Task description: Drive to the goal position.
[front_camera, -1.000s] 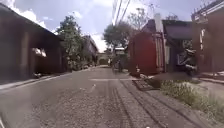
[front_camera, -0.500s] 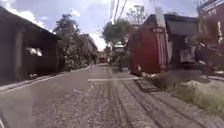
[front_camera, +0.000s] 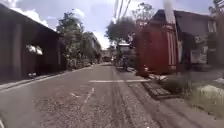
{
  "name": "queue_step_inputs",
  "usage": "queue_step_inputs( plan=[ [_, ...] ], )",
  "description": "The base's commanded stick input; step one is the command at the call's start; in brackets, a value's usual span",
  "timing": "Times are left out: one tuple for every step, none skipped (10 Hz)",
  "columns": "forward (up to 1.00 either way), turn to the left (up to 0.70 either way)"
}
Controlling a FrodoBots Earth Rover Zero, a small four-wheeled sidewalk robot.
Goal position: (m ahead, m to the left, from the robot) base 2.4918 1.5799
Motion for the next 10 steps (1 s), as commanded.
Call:
queue_step_inputs(
  plan=[
    [0.7, 0.27],
    [0.7, 0.27],
    [0.7, 0.0],
    [0.7, 0.0],
    [0.7, 0.0],
    [0.7, 0.0],
    [0.7, 0.0],
    [0.7, 0.0],
    [0.7, 0.0],
    [0.7, 0.0]
  ],
)
